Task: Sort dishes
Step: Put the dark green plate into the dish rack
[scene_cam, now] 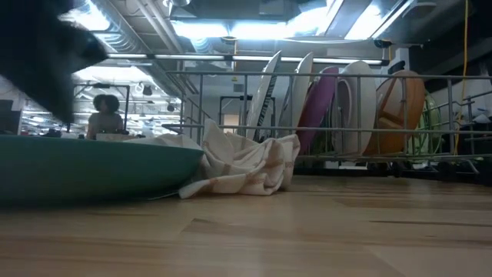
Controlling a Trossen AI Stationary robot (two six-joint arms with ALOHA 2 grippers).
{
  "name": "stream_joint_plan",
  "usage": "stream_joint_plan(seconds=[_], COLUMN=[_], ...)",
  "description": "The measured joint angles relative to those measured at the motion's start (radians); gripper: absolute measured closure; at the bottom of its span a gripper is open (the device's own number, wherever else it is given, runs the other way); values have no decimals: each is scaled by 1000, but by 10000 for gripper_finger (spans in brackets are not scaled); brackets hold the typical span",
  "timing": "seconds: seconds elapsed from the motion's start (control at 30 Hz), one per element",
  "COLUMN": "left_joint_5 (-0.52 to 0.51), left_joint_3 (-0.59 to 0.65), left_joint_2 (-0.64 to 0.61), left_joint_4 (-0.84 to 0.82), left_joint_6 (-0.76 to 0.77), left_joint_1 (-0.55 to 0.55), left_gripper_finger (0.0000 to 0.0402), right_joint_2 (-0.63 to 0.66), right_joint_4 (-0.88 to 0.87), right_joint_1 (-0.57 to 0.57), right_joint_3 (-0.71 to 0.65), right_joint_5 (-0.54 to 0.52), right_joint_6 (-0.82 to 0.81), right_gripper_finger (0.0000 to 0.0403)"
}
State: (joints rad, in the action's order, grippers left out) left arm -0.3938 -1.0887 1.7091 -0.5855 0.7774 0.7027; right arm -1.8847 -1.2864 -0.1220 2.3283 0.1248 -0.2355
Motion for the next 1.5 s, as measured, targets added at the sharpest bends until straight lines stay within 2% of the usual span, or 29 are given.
stream_joint_plan(seconds=[0.07,0.17,0.33,0.47,0.6,0.83,1.0,1.27,1.37,1.5], left_joint_5=[119,224,267,286,291,295,294,292,286,283], left_joint_3=[-7,-13,-13,-13,-13,-13,-13,-13,-13,-13], left_joint_2=[-1,-1,-1,-1,-1,0,31,101,107,105], left_joint_4=[-3,2,1,-1,-9,-6,-9,-8,-8,-8], left_joint_6=[0,0,47,53,47,-48,-107,-148,-139,-121], left_joint_1=[5,13,38,54,59,71,80,81,81,83], left_gripper_finger=[398,398,398,391,349,250,216,225,246,293], right_joint_2=[-12,-18,-16,-16,-16,-16,-17,-18,-17,-17], right_joint_4=[-3,-6,-5,10,10,14,49,178,230,261], right_joint_1=[67,160,286,360,402,424,423,423,423,423], right_joint_3=[0,-12,-60,-118,-181,-297,-382,-479,-495,-498], right_joint_5=[0,-1,-19,-78,-125,-133,-134,-133,-133,-133], right_joint_6=[38,112,162,164,164,161,160,159,159,159], right_gripper_finger=[164,164,164,164,164,164,164,164,164,164])
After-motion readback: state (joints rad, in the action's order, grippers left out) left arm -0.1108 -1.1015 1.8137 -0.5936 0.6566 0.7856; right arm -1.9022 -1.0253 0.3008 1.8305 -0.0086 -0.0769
